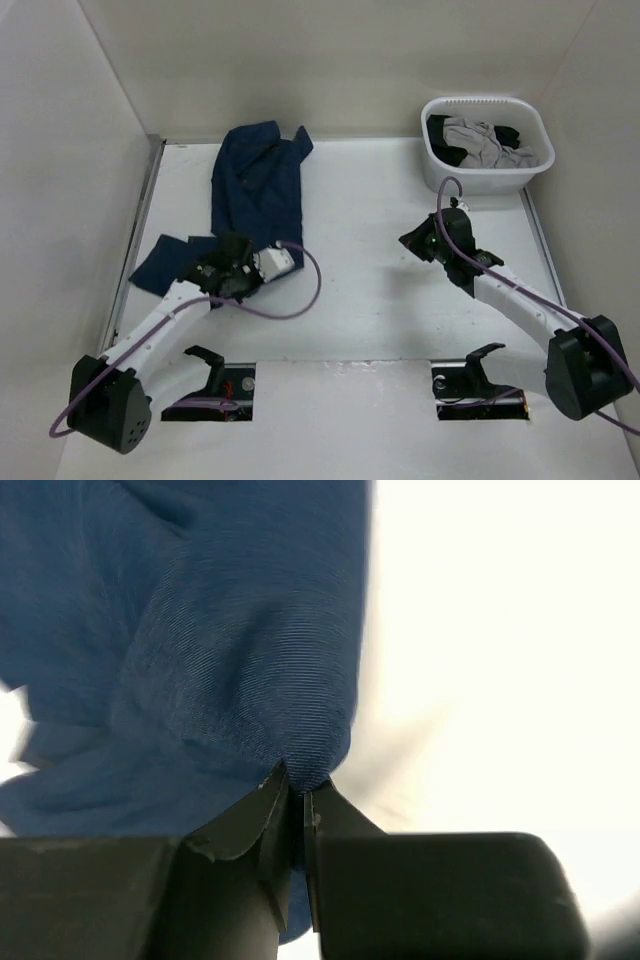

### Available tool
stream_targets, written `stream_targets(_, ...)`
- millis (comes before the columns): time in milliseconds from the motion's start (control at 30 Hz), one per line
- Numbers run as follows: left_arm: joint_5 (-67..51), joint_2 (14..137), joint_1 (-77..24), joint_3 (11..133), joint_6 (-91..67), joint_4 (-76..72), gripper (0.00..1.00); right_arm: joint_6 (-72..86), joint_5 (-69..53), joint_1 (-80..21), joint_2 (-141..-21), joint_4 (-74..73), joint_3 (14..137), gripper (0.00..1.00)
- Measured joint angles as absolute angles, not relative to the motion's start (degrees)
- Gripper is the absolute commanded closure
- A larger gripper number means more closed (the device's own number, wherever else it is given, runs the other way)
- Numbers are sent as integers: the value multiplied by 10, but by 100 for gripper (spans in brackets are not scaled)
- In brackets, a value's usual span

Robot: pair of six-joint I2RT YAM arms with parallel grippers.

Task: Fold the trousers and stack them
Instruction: Flatten the trousers out

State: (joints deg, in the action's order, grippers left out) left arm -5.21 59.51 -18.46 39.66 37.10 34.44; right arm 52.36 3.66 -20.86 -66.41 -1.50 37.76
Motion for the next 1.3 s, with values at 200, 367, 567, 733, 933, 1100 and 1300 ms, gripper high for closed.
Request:
stream_targets(200, -64, 497, -314, 380, 366, 484, 39, 529, 39, -254, -686, -8, 401, 88)
stream_targets(367, -100, 496, -344, 465, 416, 571, 27, 524, 41, -256, -704, 9, 440, 46)
stream_targets(567, -162, 539, -333, 589, 431, 566, 21, 506, 43, -256, -714, -1, 455, 33)
stream_targets(733, -140, 757, -329, 687, 357, 432, 26, 500, 55, -256, -728, -6, 463, 33)
stream_targets(933, -36, 1138, -347, 905, 270, 294, 25, 505, 99, -229, -642, -29, 430, 32)
stream_targets(1100, 40, 1308, -332, 1055, 230, 244, 25, 503, 130, -169, -477, -46, 387, 32)
stream_targets(1300, 88, 1335, -304, 1082, 201, 227, 27, 483, 138, -132, -408, -96, 385, 32)
